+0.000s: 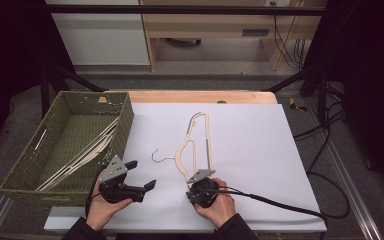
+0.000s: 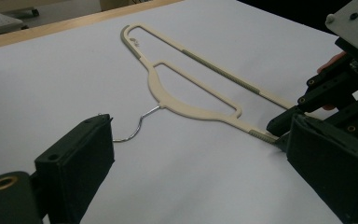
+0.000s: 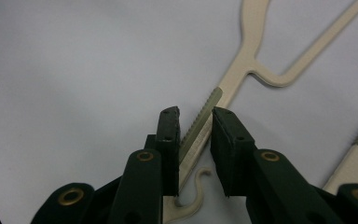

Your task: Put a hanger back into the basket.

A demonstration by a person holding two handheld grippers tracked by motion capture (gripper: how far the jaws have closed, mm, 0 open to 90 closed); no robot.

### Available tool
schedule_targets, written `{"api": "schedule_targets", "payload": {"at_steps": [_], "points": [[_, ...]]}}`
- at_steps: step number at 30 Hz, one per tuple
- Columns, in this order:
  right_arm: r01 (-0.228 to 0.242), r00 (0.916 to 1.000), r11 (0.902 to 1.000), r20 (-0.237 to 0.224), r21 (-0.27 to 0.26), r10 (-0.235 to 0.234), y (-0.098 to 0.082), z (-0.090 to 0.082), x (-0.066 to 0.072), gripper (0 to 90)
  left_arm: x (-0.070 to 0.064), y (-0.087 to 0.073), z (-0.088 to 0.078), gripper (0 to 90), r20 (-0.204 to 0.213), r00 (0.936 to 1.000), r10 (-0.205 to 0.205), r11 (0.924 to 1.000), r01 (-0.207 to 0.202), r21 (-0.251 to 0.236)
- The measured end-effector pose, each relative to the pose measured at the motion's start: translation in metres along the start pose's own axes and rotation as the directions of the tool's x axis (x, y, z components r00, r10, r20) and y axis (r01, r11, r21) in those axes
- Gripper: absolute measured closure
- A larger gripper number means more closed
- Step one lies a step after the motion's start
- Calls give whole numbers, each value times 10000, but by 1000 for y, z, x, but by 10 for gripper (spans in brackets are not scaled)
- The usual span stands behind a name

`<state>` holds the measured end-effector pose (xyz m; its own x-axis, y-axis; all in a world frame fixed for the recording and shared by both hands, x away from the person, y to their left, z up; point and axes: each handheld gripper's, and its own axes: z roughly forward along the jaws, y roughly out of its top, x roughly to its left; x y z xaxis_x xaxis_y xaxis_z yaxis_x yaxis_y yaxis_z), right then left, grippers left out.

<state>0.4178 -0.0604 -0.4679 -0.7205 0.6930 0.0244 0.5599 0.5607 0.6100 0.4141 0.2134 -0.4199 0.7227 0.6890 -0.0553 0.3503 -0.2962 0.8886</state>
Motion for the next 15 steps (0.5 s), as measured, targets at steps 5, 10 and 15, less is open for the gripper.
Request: {"api": "schedule_targets", "payload": {"at_steps": [5, 10, 15], "points": [[-844, 9962, 9962, -196, 214, 849, -7, -8, -11, 757, -1, 0, 0, 75, -14, 10000, 48, 10000, -48, 40], [-1014, 9948, 9938, 178, 461, 1007, -18, -19, -19, 779, -1, -1, 1, 75, -4, 10000, 43, 10000, -43, 66], [-1336, 9903, 9888, 463, 660, 1307, -28, -29, -30, 789, -2, -1, 2, 76, 19, 10000, 82, 9999, -83, 104]]}}
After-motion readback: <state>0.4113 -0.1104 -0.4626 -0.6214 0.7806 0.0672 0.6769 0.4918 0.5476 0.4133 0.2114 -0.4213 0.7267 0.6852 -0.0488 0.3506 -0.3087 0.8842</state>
